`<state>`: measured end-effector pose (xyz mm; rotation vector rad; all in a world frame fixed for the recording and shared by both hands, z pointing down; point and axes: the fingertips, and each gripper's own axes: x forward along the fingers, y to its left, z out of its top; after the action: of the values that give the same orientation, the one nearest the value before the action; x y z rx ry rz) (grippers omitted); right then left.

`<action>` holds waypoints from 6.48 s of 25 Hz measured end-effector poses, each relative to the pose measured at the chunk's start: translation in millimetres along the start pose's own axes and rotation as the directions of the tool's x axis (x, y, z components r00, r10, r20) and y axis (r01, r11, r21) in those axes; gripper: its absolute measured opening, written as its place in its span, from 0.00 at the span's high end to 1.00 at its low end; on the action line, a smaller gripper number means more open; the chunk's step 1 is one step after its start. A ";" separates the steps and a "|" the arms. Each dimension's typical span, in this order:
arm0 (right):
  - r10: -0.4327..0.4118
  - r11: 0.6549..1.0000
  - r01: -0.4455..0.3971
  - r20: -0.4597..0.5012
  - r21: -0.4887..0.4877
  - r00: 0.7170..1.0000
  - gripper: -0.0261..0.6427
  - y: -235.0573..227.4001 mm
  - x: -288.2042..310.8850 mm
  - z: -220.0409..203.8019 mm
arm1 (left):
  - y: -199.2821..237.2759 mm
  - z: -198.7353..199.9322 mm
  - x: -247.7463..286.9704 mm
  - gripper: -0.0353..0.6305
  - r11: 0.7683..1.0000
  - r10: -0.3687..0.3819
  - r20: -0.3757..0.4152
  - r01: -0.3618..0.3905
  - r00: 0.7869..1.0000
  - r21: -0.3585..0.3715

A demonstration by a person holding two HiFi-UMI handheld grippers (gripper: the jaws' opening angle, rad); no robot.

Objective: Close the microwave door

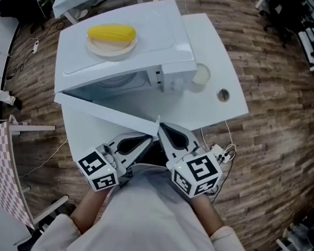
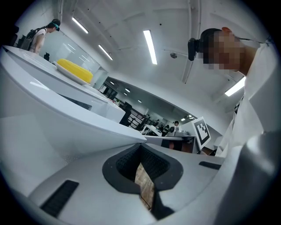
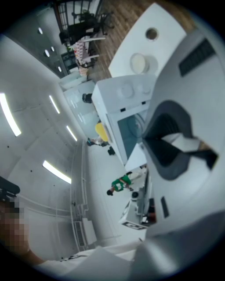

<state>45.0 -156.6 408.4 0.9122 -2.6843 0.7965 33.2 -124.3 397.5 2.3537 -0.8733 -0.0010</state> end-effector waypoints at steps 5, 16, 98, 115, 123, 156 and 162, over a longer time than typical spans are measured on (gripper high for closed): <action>-0.003 1.000 0.003 -0.008 -0.014 1.000 0.93 -3.7 4.7 0.3 | -0.1 1.6 0.3 0.92 1.000 0.016 0.005 -0.016 1.000 0.005; -0.004 1.000 0.004 -0.001 0.008 1.000 0.93 -12.6 12.0 6.4 | 12.1 5.7 4.5 0.92 0.999 0.039 0.016 -0.039 0.999 -0.006; 0.041 0.997 -0.040 -0.021 0.069 0.999 0.93 -53.1 49.2 40.9 | 79.1 59.8 48.5 0.92 0.993 0.100 0.076 -0.095 0.992 -0.073; 0.081 0.995 -0.079 -0.028 0.064 0.996 0.93 -48.6 68.0 46.8 | 92.7 67.4 47.3 0.92 0.987 0.135 0.098 -0.126 0.986 -0.099; 0.072 0.995 -0.071 -0.011 0.074 0.997 0.93 -50.0 73.4 51.3 | 98.3 70.8 46.6 0.92 0.986 0.139 0.100 -0.129 0.985 -0.102; 0.035 0.994 -0.036 0.014 0.108 0.999 0.93 -54.4 84.5 57.0 | 108.5 72.4 48.6 0.92 0.986 0.128 0.092 -0.117 0.987 -0.117; 0.040 0.993 -0.041 0.011 0.111 0.999 0.93 -59.7 88.8 61.1 | 112.4 78.5 49.0 0.92 0.985 0.133 0.105 -0.120 0.985 -0.125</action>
<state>10.6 -274.8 413.4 0.8896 -2.6977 0.9614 -11.0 -262.7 406.4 2.2019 -1.0481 -0.1317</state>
